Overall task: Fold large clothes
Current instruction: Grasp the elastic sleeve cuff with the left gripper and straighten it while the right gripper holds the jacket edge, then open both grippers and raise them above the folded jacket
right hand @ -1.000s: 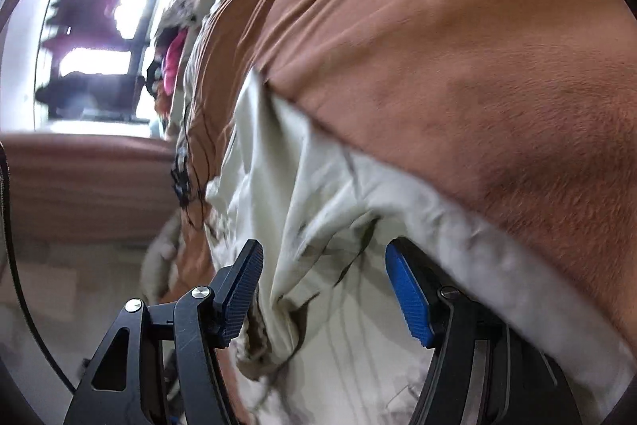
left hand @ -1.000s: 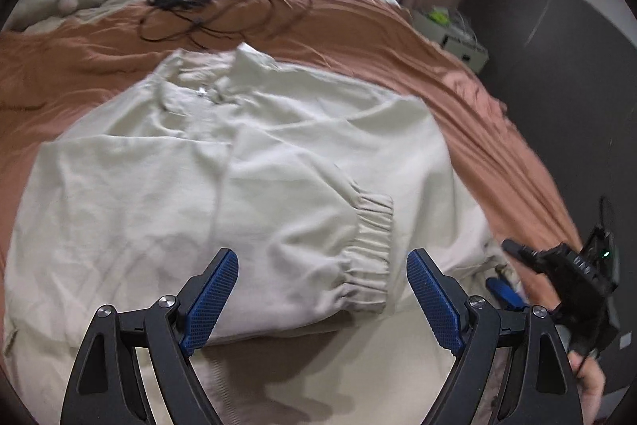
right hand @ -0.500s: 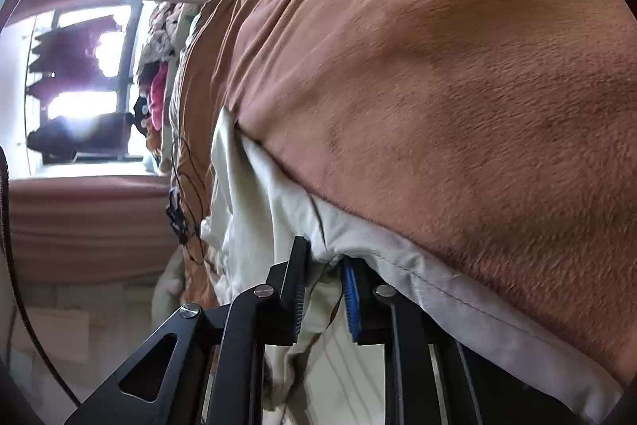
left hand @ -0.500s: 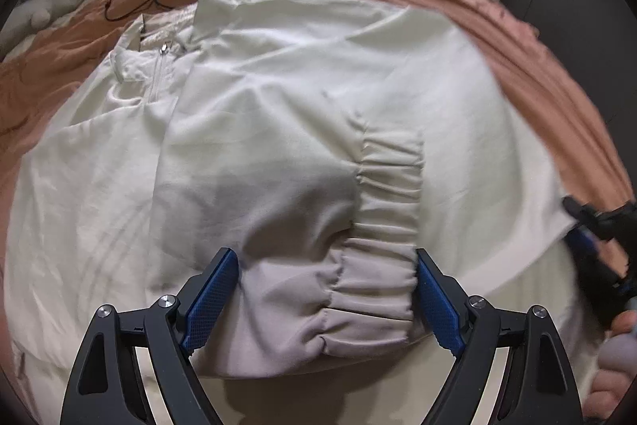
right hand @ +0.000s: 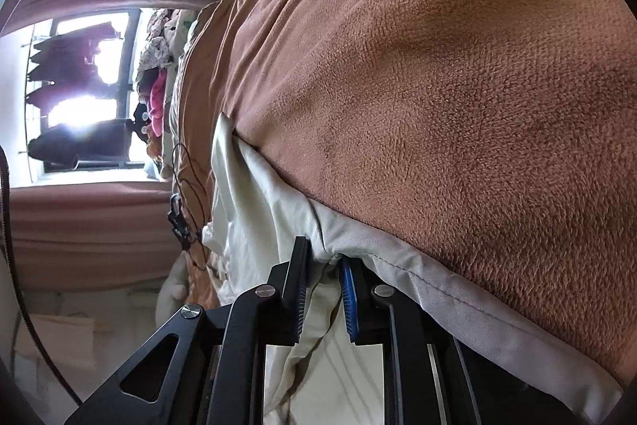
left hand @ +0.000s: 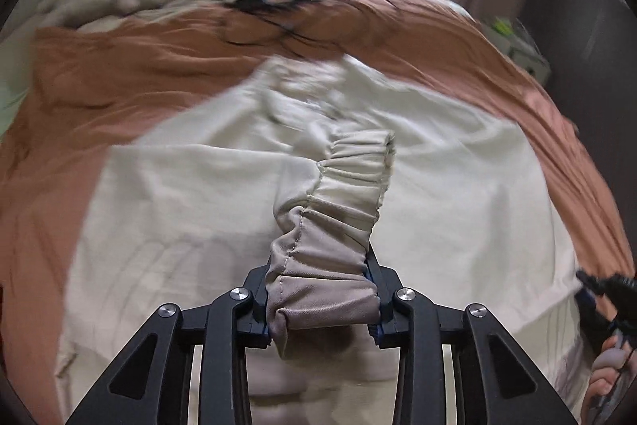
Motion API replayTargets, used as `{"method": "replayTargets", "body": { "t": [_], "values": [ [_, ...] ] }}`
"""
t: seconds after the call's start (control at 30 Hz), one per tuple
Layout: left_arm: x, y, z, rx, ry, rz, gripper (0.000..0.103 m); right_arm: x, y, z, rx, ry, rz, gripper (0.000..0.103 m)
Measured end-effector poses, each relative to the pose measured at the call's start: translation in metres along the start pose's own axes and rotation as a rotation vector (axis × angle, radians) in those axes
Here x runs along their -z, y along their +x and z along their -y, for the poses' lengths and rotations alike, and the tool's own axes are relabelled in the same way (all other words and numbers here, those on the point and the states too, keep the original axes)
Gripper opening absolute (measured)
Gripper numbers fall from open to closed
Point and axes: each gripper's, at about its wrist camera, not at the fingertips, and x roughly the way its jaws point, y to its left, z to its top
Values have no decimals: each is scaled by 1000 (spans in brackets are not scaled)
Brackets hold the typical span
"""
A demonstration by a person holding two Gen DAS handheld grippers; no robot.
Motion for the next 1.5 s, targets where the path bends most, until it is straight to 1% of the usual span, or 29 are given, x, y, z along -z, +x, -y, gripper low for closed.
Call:
{"method": "replayTargets", "body": {
  "t": [0.1,0.17,0.23,0.3,0.4,0.43,0.5,0.53,0.6,0.63,0.7,0.77,0.8,0.83,0.9,0.93,0.97,1.0,1.03,1.13,1.17,1.2,1.23,1.3,1.37,1.4,1.43,1.47,1.5],
  "values": [
    [-2,-9,-31,47,-57,9,35,1,1,0,3,0,-5,17],
    [1,-13,-39,66,-60,15,35,4,3,0,7,0,-15,17],
    [7,-10,-43,56,-61,24,35,5,4,-2,14,-5,-15,17],
    [12,3,-49,62,-93,-1,36,4,4,-2,16,-5,-13,17],
    [21,32,-71,54,-200,-108,42,3,5,-2,12,1,-15,17],
    [23,34,-77,39,-224,-114,42,3,5,-2,11,4,-13,17],
    [26,33,-90,-16,-249,-104,43,3,5,-2,15,6,-12,17],
    [26,31,-97,-16,-259,-101,43,3,4,-3,22,1,-11,17],
    [27,28,-111,15,-284,-100,43,5,4,-6,35,-11,-10,17],
    [28,26,-118,14,-299,-104,44,6,3,-7,41,-14,-11,17],
    [29,22,-127,8,-312,-107,51,8,2,-8,48,-15,-9,17],
    [33,22,-130,22,-318,-111,70,10,1,-9,51,-16,-6,17],
    [35,23,-130,28,-315,-115,73,10,0,-9,53,-22,-3,17],
    [37,26,-128,31,-306,-126,74,11,0,-10,54,-27,-1,17],
    [41,33,-122,43,-288,-150,72,11,0,-9,54,-33,1,17],
    [44,38,-119,38,-269,-160,57,11,1,-8,54,-33,2,17],
    [46,42,-117,14,-250,-172,35,10,2,-9,57,-39,3,17],
    [49,49,-116,-18,-233,-193,33,10,3,-10,70,-52,3,17],
    [51,55,-118,-41,-235,-206,33,10,5,-13,86,-65,0,17],
    [52,57,-122,-79,-245,-203,34,13,7,-20,107,-83,-18,18],
    [51,54,-123,-87,-255,-202,34,14,5,-21,104,-77,-22,20],
    [49,46,-123,-96,-263,-189,34,15,1,-21,101,-68,-24,27],
    [48,39,-124,-90,-262,-173,34,17,-2,-22,102,-68,-19,30],
    [47,23,-124,-67,-253,-150,35,22,-10,-26,126,-92,-10,43],
    [50,7,-126,-48,-248,-137,37,26,-18,-29,131,-115,-10,50],
    [53,-4,-128,-43,-247,-128,37,31,-24,-30,122,-134,-8,50],
    [55,-11,-130,-36,-247,-119,40,34,-28,-31,121,-145,-5,51],
    [58,-22,-132,-26,-249,-105,46,37,-32,-32,122,-154,-1,51],
    [60,-27,-132,-21,-250,-98,50,40,-37,-31,121,-160,1,51]
  ]
}}
